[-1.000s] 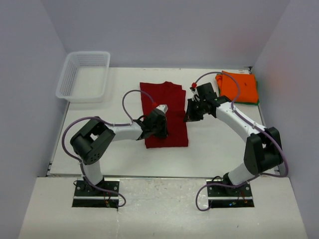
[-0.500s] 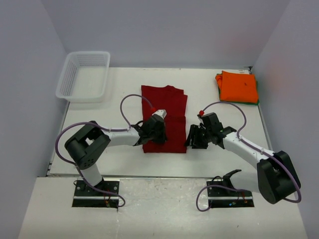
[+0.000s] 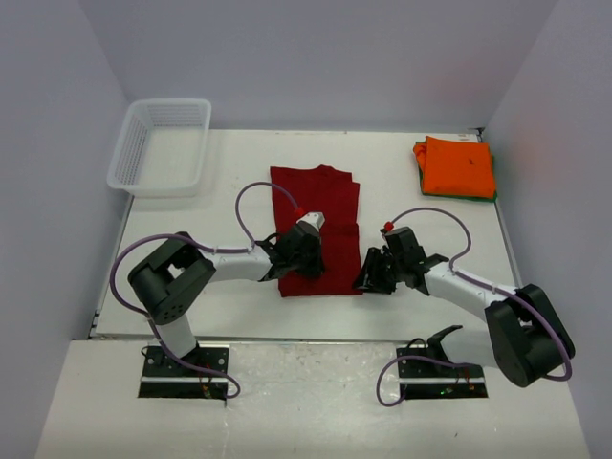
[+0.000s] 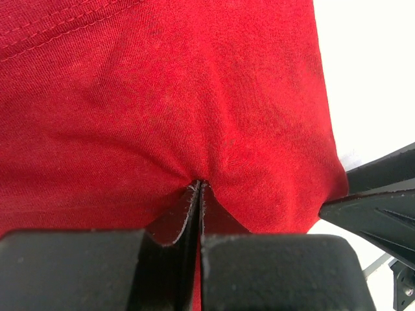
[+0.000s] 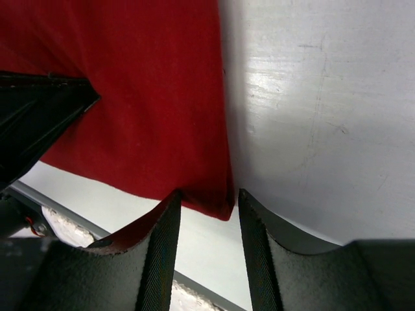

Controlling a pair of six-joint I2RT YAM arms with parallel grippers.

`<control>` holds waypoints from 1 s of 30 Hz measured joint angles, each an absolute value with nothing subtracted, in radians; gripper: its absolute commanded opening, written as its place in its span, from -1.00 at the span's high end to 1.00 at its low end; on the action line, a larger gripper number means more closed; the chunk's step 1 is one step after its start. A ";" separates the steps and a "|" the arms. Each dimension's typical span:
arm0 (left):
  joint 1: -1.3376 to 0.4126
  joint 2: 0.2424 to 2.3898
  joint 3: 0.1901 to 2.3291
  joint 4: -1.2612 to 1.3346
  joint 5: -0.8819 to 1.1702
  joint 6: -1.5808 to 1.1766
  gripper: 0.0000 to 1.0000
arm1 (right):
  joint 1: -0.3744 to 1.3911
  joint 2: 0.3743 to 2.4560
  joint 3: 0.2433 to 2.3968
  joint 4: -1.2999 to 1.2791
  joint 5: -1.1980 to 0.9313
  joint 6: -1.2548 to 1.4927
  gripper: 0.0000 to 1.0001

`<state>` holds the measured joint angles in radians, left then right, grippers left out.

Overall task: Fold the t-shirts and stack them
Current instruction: Grab one side of the 2/3 rectangular tshirt with both arms

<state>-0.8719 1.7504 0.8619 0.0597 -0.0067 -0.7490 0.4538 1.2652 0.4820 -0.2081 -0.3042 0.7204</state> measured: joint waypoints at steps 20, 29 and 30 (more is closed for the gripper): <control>-0.872 1.750 0.854 0.078 0.010 -0.746 1.00 | 0.550 1.236 0.405 -0.095 -0.278 0.881 0.51; -0.873 1.757 0.852 0.093 0.027 -0.744 1.00 | 0.561 1.162 0.394 -0.172 -0.195 0.901 1.00; -0.873 1.758 0.852 0.094 0.030 -0.744 1.00 | 0.561 1.162 0.399 -0.182 -0.187 0.899 1.00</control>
